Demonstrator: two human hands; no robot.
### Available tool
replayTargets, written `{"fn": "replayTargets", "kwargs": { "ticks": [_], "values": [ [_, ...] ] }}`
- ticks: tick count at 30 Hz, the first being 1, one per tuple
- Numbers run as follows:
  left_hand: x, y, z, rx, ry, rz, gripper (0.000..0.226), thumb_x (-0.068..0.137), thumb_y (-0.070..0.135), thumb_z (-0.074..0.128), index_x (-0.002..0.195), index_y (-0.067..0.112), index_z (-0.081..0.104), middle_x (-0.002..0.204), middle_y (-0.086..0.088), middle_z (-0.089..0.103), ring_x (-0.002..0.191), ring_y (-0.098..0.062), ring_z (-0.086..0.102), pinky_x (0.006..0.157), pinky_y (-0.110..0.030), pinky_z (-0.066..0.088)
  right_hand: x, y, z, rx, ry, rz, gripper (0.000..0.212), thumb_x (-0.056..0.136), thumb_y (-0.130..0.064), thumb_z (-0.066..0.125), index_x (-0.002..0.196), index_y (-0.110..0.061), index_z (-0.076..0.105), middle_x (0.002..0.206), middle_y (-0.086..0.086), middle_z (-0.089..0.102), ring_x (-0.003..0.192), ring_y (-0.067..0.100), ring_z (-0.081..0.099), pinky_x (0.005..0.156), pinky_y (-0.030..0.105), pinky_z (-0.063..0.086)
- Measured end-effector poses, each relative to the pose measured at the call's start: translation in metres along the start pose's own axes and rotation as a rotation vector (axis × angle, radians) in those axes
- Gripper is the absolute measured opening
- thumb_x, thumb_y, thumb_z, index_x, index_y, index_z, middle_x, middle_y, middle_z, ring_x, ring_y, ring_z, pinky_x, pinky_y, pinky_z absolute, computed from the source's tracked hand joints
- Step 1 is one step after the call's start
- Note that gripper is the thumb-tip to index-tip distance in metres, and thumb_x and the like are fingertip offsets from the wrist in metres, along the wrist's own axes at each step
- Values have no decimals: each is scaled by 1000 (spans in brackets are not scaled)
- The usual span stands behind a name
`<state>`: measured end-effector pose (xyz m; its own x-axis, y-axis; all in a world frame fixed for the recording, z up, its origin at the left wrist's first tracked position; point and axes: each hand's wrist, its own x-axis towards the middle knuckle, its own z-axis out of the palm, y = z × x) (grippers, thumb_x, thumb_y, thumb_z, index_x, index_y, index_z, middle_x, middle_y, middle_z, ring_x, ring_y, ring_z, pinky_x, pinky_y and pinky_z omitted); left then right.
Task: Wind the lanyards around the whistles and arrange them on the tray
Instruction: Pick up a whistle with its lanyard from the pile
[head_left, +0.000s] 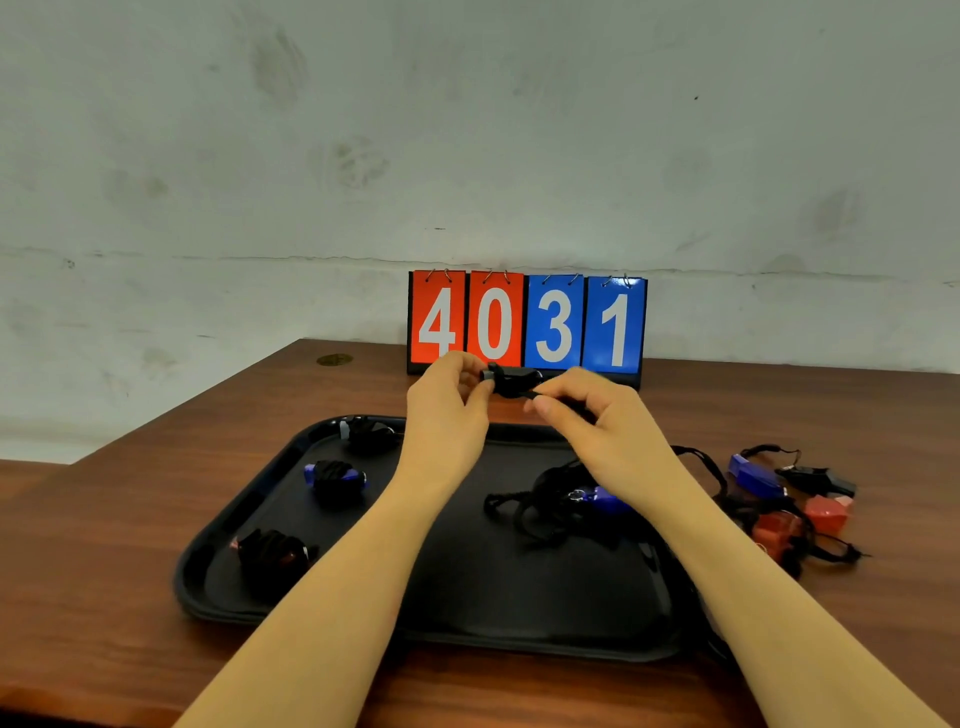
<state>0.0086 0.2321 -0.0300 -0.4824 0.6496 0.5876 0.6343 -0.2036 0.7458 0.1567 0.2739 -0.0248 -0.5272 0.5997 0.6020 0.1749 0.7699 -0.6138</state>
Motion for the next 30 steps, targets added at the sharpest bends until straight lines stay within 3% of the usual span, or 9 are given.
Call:
{"fn": "replayTargets", "kwargs": {
  "ticks": [4, 9, 15, 20, 26, 30],
  "values": [
    [-1, -1, 0, 37, -55, 79, 12, 90, 9, 55, 95, 20, 54, 83, 15, 52, 75, 3, 52, 66, -1, 42, 0, 11, 6, -281, 98, -161, 17, 92, -21, 51, 101, -14, 62, 109, -8, 53, 104, 5, 50, 85, 14, 42],
    [-2, 1, 0, 71, -126, 119, 12, 91, 11, 55, 94, 22, 55, 78, 17, 53, 69, 2, 52, 64, -4, 43, 1, 14, 6, -264, 194, -136, 16, 95, -21, 48, 102, -15, 61, 89, -10, 59, 82, 5, 56, 72, 24, 49],
    [-4, 4, -1, 59, -220, 142, 13, 91, 14, 55, 95, 26, 54, 83, 16, 56, 75, -2, 57, 68, -11, 44, 3, 18, 5, -177, 267, -50, 19, 93, -26, 50, 103, -15, 61, 93, -5, 64, 94, 7, 59, 75, 24, 53],
    [-7, 7, -3, -5, -323, 171, 14, 90, 11, 56, 95, 24, 56, 83, 15, 58, 73, 11, 58, 68, -1, 42, 3, 19, 1, -120, 309, 24, 16, 90, -25, 55, 101, -17, 63, 88, -11, 61, 94, 5, 59, 73, 11, 49],
    [-10, 12, -6, -47, -416, 152, 19, 88, 13, 58, 89, 32, 56, 82, 13, 62, 76, 2, 61, 71, -4, 46, 5, 15, -11, 162, 305, 144, 10, 82, -15, 68, 85, -24, 71, 84, -7, 70, 89, 10, 66, 82, 28, 54],
    [-10, 17, -8, -154, -430, 118, 16, 88, 10, 59, 90, 26, 58, 82, 9, 63, 70, 0, 62, 67, -6, 46, 6, 14, -17, 267, 294, 190, 9, 79, -13, 70, 81, -22, 72, 79, -3, 72, 83, 8, 67, 76, 22, 54]
  ]
}}
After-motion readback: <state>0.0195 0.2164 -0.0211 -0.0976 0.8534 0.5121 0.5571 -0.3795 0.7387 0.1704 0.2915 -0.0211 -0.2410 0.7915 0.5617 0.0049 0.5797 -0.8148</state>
